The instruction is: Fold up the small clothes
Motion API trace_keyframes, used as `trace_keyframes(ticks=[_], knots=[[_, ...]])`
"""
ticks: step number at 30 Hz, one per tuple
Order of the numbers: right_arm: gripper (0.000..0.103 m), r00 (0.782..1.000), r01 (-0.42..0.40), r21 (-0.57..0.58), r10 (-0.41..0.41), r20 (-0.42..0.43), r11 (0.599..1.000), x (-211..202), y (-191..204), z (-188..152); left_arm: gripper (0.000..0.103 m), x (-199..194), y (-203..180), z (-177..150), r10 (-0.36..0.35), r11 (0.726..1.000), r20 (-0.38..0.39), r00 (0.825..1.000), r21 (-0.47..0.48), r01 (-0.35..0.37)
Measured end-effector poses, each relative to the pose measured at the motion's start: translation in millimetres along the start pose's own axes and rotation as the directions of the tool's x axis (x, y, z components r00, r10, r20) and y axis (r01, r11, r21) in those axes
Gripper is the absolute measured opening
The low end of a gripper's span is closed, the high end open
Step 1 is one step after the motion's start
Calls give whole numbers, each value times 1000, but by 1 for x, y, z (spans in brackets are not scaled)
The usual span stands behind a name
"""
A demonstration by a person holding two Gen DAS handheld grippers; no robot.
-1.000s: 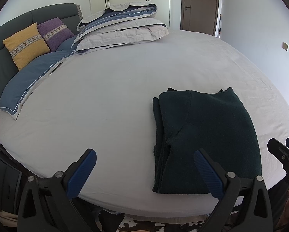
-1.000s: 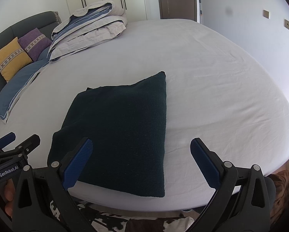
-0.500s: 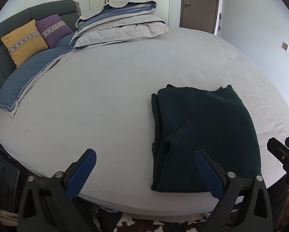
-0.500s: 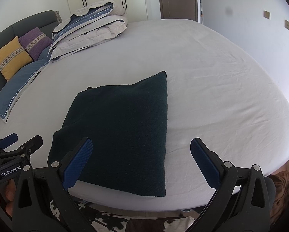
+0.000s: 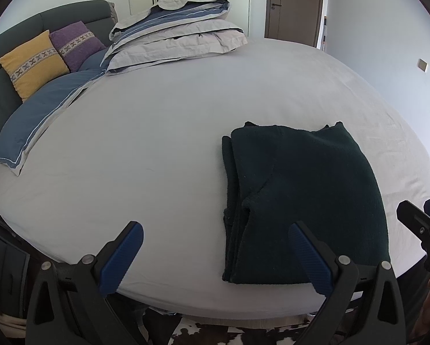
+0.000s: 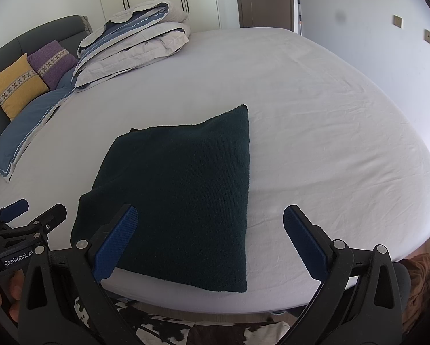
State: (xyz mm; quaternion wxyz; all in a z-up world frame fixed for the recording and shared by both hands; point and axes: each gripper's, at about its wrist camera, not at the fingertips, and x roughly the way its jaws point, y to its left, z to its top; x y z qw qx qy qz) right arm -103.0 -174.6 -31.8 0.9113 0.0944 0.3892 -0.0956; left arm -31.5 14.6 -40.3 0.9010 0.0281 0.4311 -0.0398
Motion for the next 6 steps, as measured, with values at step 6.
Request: trace_keyframes(ticks=[6], knots=[[103, 1000, -2, 1, 2, -2, 1000, 1, 0, -1, 103, -2, -2, -2, 3, 1000, 8, 1000, 11, -3]])
